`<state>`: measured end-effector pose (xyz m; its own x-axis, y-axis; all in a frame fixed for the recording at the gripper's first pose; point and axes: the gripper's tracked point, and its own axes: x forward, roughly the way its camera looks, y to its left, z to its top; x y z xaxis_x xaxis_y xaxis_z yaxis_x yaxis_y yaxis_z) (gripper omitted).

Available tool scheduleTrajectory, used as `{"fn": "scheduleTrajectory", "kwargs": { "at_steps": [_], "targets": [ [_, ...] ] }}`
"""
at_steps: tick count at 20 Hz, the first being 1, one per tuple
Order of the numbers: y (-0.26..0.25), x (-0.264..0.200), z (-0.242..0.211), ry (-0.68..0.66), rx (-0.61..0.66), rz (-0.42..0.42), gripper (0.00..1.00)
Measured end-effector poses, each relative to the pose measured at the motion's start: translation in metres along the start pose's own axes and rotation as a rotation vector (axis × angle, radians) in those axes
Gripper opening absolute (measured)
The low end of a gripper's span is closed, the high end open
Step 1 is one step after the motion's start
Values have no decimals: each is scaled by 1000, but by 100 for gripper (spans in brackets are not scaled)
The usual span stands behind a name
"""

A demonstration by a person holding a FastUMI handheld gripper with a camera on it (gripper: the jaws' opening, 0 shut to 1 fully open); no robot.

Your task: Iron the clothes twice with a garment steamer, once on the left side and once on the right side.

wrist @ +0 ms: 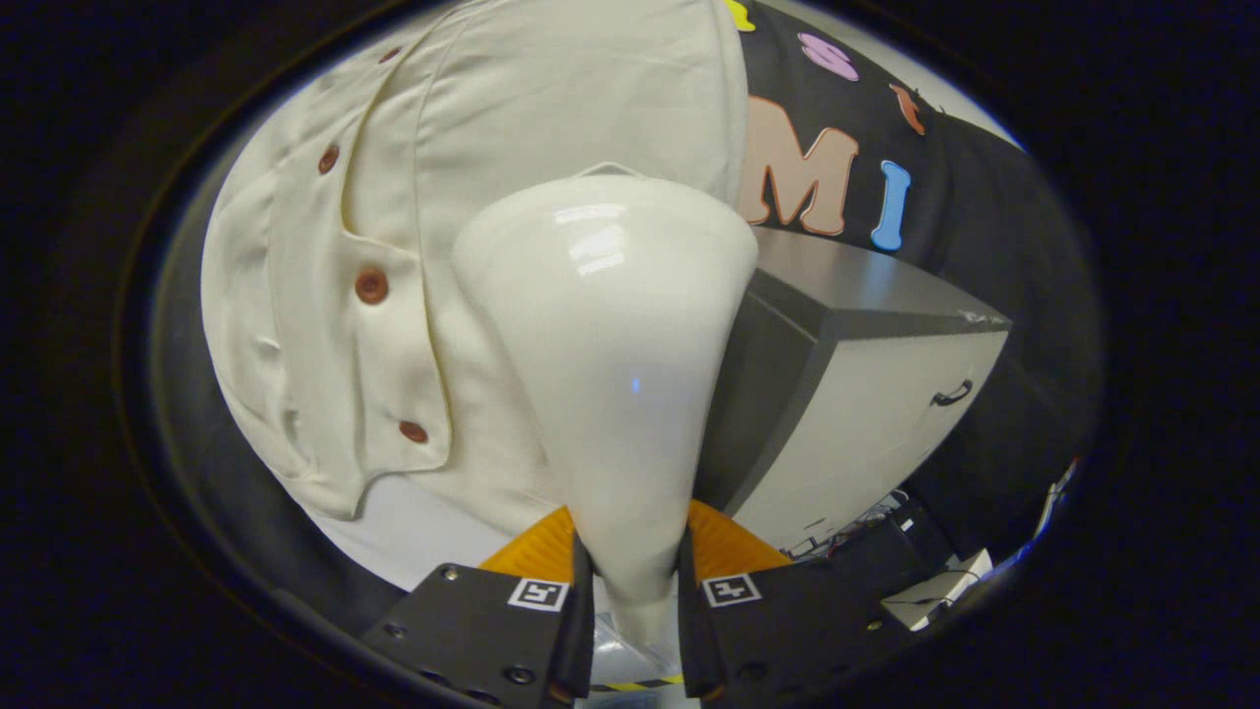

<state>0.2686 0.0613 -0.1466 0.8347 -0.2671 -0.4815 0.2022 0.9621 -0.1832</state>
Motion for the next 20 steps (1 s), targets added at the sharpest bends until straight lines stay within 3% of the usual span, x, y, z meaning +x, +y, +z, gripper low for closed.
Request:
{"fn": "scheduleTrajectory", "kwargs": {
  "at_steps": [4, 11, 20],
  "targets": [
    [-1, 7, -20, 10, -9, -9, 35],
    [8, 16, -89, 140, -11, 0, 36],
    [12, 19, -129, 190, -29, 23, 36]
  ]
}}
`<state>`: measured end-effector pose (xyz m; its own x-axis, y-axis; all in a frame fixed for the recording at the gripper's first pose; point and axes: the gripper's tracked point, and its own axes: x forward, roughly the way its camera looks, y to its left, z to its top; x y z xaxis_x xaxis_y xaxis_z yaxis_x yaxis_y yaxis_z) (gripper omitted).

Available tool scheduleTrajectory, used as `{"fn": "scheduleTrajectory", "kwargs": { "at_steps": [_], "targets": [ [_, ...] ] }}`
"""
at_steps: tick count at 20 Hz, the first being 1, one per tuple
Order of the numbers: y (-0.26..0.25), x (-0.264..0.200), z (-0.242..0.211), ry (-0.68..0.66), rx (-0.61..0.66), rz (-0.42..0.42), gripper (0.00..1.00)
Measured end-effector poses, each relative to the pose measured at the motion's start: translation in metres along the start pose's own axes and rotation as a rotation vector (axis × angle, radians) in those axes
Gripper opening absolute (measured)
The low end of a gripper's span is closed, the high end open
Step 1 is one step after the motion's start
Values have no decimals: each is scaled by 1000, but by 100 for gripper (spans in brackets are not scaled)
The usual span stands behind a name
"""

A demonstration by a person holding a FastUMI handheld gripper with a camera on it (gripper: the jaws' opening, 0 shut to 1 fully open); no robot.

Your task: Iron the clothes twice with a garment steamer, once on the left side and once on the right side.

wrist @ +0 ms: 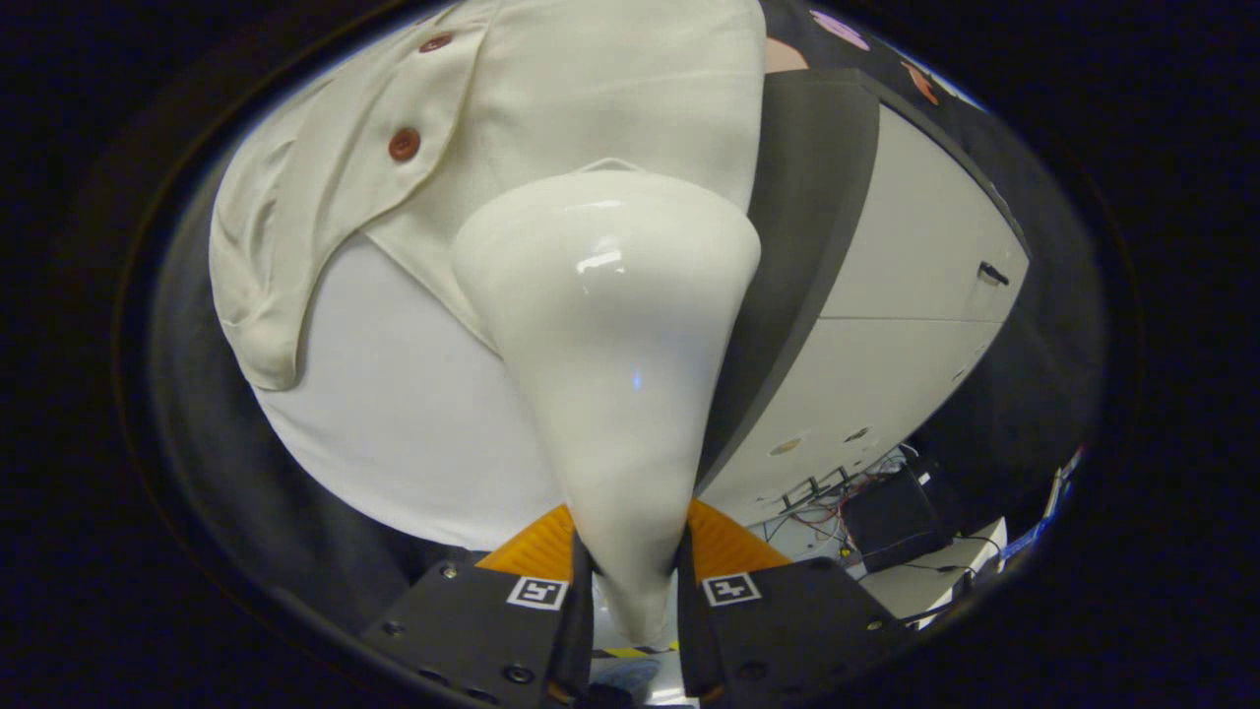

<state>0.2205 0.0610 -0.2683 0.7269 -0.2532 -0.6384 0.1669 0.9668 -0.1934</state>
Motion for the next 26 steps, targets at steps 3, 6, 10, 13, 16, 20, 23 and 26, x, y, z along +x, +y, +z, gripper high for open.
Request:
{"fn": "scheduleTrajectory", "kwargs": {
  "at_steps": [3, 6, 10, 13, 16, 20, 23, 26],
  "targets": [
    [-6, -4, -20, 30, -5, 14, 36],
    [-14, -17, -41, 51, -2, 38, 36],
    [-21, -64, -56, 23, -23, 66, 36],
    [-24, -109, -52, -34, -20, 84, 36],
    [-23, -163, -41, -118, -44, 98, 36],
    [-20, -222, -33, -203, -71, 120, 35],
    [-20, -266, -19, -260, -80, 142, 35],
    [-20, -307, 2, -314, -87, 182, 35]
  ]
}}
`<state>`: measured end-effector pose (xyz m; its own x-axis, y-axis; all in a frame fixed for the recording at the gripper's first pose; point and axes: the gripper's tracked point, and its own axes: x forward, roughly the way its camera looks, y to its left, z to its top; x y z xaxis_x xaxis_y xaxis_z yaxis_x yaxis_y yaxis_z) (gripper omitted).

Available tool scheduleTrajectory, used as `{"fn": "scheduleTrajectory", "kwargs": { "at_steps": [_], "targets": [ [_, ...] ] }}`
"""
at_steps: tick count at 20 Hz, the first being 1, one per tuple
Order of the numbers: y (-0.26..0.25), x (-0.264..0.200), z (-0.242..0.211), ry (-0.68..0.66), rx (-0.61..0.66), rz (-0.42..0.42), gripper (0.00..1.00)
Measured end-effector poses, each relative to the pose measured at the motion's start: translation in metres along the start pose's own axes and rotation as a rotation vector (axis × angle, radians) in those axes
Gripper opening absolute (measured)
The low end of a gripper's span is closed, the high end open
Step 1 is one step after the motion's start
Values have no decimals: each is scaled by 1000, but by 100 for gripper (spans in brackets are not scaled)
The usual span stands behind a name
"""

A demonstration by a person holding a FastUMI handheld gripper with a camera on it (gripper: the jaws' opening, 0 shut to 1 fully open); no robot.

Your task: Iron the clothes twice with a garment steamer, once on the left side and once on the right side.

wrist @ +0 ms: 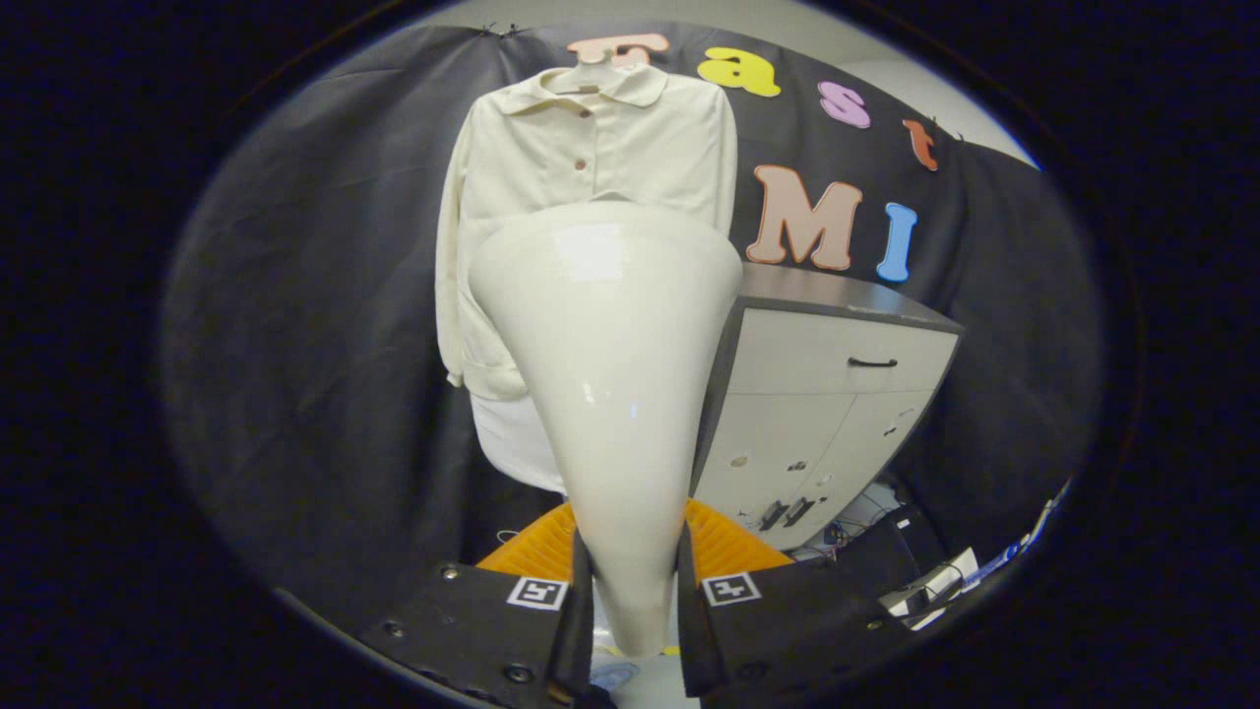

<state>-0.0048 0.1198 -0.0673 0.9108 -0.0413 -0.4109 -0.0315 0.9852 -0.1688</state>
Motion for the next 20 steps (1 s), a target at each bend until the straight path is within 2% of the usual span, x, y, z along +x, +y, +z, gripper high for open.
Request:
{"fn": "scheduleTrajectory", "kwargs": {
  "at_steps": [3, 9, 15, 20],
  "targets": [
    [2, -25, 36, -75, 41, 46, 35],
    [-15, -62, 81, -147, 32, 61, 36],
    [-38, -92, 110, -226, 53, 27, 35],
    [-58, -118, 106, -277, 73, -8, 35]
  ]
}}
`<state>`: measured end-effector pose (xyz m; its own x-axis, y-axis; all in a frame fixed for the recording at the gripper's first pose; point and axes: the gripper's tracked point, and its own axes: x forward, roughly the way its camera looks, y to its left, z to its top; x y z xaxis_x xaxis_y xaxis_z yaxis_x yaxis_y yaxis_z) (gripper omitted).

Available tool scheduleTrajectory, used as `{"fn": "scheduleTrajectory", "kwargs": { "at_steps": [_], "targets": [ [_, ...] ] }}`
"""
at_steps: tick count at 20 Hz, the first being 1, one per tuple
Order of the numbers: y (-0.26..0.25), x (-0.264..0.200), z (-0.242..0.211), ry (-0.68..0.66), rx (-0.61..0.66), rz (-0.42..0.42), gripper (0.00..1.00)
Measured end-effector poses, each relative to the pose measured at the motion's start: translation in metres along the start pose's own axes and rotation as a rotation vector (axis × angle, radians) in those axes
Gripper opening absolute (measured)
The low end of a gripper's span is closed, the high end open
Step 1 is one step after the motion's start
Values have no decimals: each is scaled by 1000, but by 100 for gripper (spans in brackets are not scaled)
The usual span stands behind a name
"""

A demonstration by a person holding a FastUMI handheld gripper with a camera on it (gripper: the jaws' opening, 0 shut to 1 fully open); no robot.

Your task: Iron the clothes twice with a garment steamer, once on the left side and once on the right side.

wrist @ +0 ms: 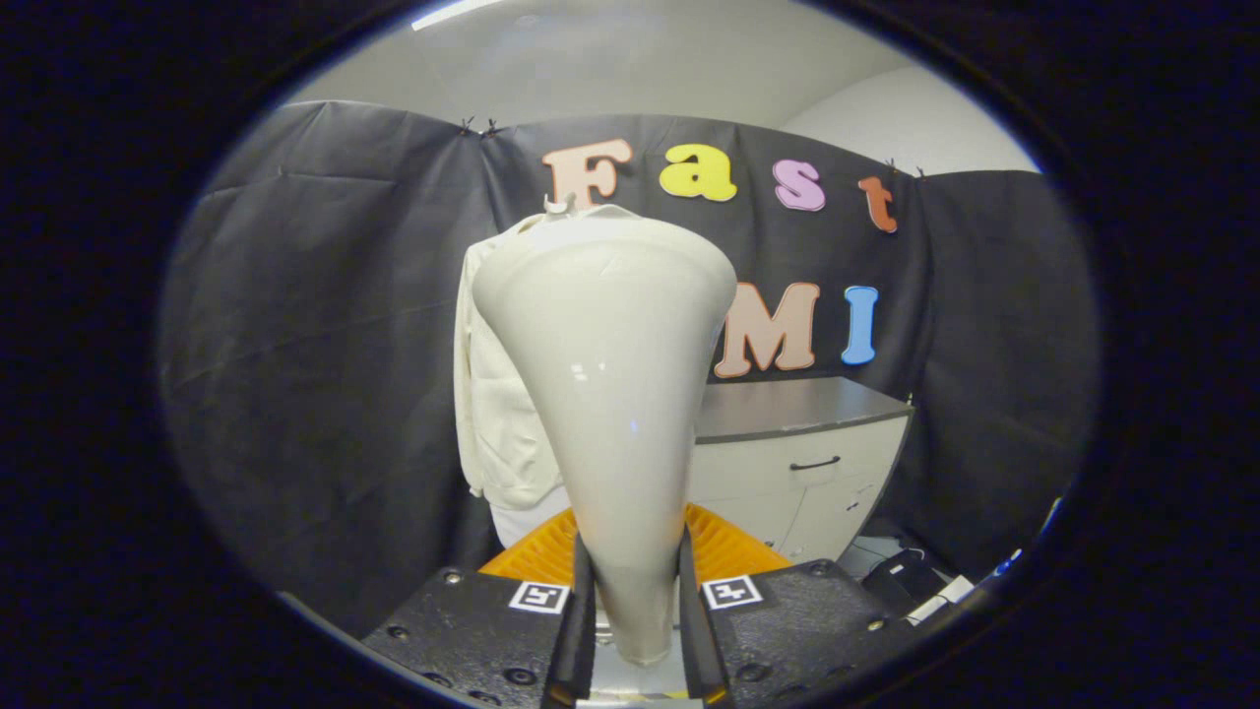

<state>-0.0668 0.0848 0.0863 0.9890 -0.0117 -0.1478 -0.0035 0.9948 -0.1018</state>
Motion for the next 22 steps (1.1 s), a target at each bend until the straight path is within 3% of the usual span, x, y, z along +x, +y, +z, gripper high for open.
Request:
{"fn": "scheduleTrajectory", "kwargs": {
  "at_steps": [11, 22],
  "targets": [
    [-48, -33, -29, -34, 93, -130, 37],
    [-36, -24, -18, -61, 110, -62, 36]
  ]
}}
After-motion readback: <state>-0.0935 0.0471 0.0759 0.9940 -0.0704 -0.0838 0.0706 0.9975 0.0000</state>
